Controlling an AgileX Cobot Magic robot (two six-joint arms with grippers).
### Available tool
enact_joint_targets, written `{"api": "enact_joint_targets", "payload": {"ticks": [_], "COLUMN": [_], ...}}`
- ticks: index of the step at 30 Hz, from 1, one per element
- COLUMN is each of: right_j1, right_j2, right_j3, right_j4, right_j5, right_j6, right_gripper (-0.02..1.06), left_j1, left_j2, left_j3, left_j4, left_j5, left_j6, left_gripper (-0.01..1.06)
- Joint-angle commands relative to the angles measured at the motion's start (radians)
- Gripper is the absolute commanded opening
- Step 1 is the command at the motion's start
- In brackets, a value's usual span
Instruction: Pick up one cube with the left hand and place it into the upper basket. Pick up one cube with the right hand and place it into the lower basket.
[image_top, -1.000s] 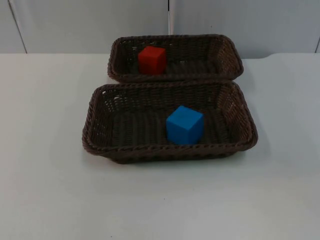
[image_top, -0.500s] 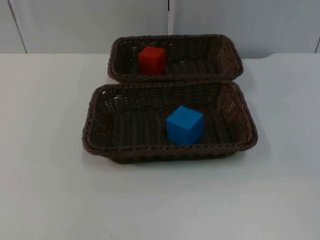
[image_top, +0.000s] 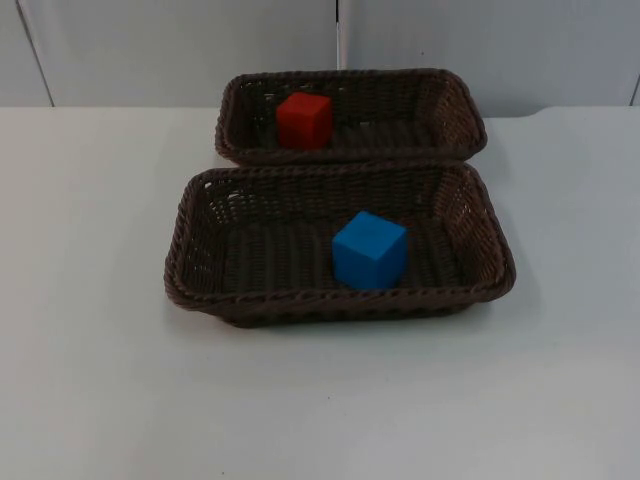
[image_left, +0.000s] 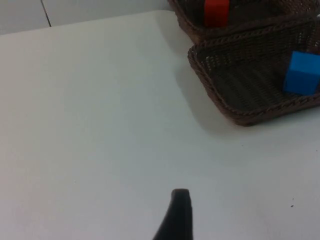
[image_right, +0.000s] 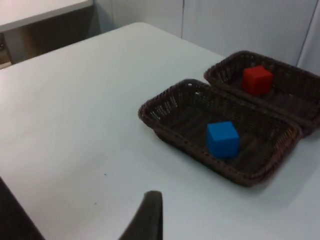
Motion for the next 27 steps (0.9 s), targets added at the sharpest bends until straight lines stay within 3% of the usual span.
{"api": "enact_joint_targets", "payload": {"ticks": [1,3,7,18,27], "right_j1": [0.004,0.004,0.004,0.004,0.004], "right_j2": [-0.030,-0.058,-0.110,-0.143,-0.143], "right_j3": [0.001,0.002,0.002,0.127,0.140], "right_j4": [-0.046,-0.110,-0.146,-0.168,-0.172], "right_j5": [0.044,0.082,0.111,0.104,0.123], "right_j6": [0.041,0.096,0.138,0.194,0.195], "right_gripper": [0.85,0.85,0.85,0.85,0.85], "left_j1": [-0.003,-0.003,-0.003,-0.003,-0.003], "left_j2": [-0.005,-0.005,-0.005,-0.005,-0.005], "left_j3": [0.005,0.005,0.005,0.005,0.005], "left_j4": [-0.014,-0.014,-0.014,-0.014,-0.014], "left_j5": [0.002,0.002,0.002,0.002,0.002], "left_j6": [-0.006,-0.006,-0.006,-0.006,-0.006], "left_gripper": [0.73,0.73,0.73,0.73,0.73]}}
